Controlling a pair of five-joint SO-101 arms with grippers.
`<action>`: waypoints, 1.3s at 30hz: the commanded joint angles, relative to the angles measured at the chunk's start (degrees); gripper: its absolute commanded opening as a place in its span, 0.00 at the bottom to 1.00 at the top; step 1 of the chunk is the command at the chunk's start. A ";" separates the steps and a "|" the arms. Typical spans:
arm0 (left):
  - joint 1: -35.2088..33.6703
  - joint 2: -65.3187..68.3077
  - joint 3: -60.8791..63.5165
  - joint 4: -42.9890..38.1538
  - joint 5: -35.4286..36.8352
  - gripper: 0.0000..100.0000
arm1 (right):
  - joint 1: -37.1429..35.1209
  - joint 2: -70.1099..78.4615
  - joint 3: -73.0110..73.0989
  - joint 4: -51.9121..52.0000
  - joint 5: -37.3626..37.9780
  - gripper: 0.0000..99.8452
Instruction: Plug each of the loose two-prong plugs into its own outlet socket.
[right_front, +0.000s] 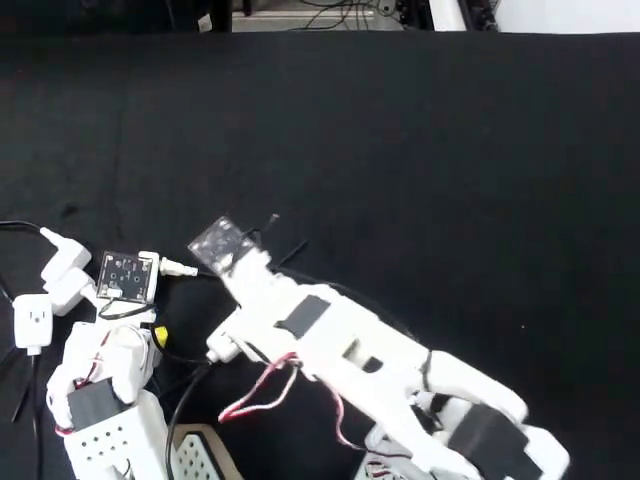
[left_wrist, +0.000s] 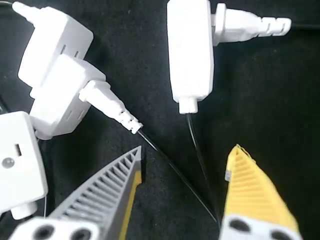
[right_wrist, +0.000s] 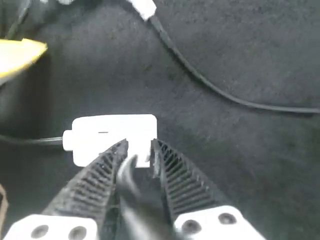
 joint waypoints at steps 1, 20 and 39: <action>-0.40 -0.26 -0.04 -2.02 0.18 0.27 | -3.25 3.03 -3.21 3.96 0.26 0.01; -0.04 -0.26 1.36 -3.96 0.53 0.27 | -0.09 -25.19 -11.30 36.22 17.58 0.43; 0.13 -0.26 1.80 -7.65 6.86 0.06 | 54.07 -70.99 40.13 -3.96 39.65 0.13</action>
